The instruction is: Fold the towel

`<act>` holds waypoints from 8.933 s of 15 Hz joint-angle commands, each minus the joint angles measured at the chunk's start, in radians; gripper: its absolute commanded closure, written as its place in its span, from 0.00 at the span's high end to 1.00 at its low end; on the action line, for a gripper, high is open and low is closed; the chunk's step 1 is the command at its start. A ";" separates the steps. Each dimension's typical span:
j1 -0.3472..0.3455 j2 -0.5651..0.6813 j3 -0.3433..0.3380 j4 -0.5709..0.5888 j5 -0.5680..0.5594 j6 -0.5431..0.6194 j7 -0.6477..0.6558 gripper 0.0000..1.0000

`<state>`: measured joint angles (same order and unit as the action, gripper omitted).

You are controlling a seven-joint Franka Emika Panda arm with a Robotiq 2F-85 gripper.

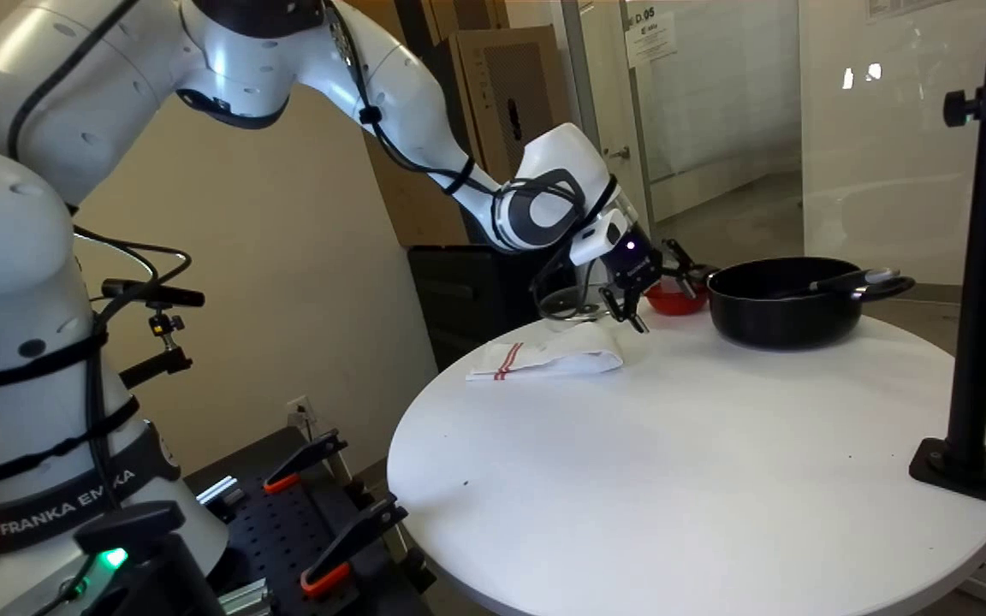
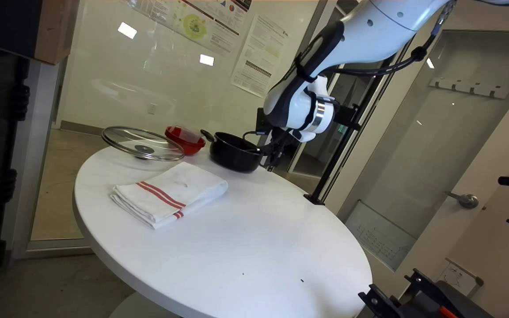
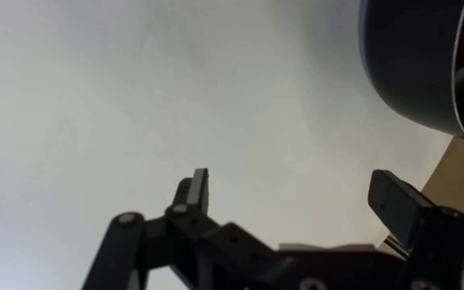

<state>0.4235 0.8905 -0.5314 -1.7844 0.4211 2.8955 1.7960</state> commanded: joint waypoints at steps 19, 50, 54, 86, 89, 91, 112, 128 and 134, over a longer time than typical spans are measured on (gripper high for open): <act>-0.293 0.063 0.455 0.253 -0.298 -0.345 -0.602 0.99; -0.301 0.144 0.393 0.321 -0.353 -0.416 -1.044 1.00; -0.349 0.127 0.437 0.322 -0.359 -0.506 -1.187 1.00; -0.481 0.296 0.591 0.567 -0.264 -0.539 -1.645 0.44; -0.489 0.291 0.588 0.576 -0.233 -0.544 -1.632 0.21; -0.482 0.264 0.574 0.560 -0.209 -0.533 -1.580 0.06; -0.292 0.031 0.546 0.124 -0.296 -0.246 -1.594 0.04; -0.210 -0.131 0.590 -0.151 -0.406 -0.113 -1.624 0.04; -0.215 -0.222 0.623 -0.228 -0.396 -0.105 -1.623 0.04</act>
<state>0.2155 0.7324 0.0729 -1.9323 0.0076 2.7712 0.1938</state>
